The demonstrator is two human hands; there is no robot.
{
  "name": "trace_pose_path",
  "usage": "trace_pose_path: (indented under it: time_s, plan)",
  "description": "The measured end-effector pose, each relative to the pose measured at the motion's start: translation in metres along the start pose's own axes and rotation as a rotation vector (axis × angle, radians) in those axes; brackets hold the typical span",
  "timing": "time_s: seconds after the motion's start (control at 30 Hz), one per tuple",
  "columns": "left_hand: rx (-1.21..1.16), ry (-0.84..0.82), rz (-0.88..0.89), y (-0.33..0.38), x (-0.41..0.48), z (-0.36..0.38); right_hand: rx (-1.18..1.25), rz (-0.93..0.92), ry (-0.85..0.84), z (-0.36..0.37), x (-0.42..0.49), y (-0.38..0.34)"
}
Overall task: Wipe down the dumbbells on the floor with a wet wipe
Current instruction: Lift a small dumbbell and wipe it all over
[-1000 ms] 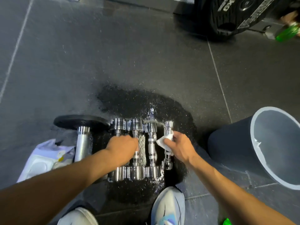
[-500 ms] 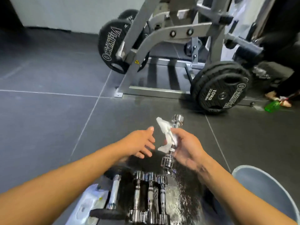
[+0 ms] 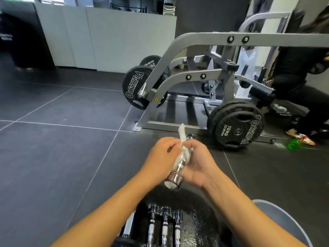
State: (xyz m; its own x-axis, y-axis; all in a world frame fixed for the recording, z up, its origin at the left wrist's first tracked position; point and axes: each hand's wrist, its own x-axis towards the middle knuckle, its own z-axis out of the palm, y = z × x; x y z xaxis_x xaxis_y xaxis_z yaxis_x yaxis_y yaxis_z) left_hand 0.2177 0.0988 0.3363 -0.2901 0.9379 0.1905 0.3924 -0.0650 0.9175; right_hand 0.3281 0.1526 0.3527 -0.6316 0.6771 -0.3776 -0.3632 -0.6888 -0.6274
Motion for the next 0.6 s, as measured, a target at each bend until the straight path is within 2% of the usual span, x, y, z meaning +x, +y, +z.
trace_pose_path:
  time_s: [0.03, 0.1, 0.17, 0.27, 0.4, 0.6]
  plan:
    - [0.099, 0.028, 0.059, -0.005, 0.000, -0.002, 0.023, 0.010, -0.006, -0.005, -0.001, 0.000]
    - [0.183, -0.046, 0.120, -0.006, -0.001, -0.006, 0.043, 0.036, -0.033, -0.011, -0.005, -0.003]
    - [0.180, -0.199, 0.085, 0.001, -0.002, -0.009, 0.054, 0.042, -0.049, -0.015, -0.009, -0.004]
    - [0.194, -0.222, 0.047, 0.009, 0.000, -0.014, 0.028, 0.037, -0.018, -0.015, -0.008, 0.000]
    - [0.059, -0.235, -0.151, 0.005, 0.004, -0.022, -0.003, 0.037, 0.102, -0.012, -0.002, 0.006]
    - [0.206, -0.412, -0.330, -0.006, -0.016, -0.029, -0.051, -0.130, 0.337, -0.025, 0.024, 0.010]
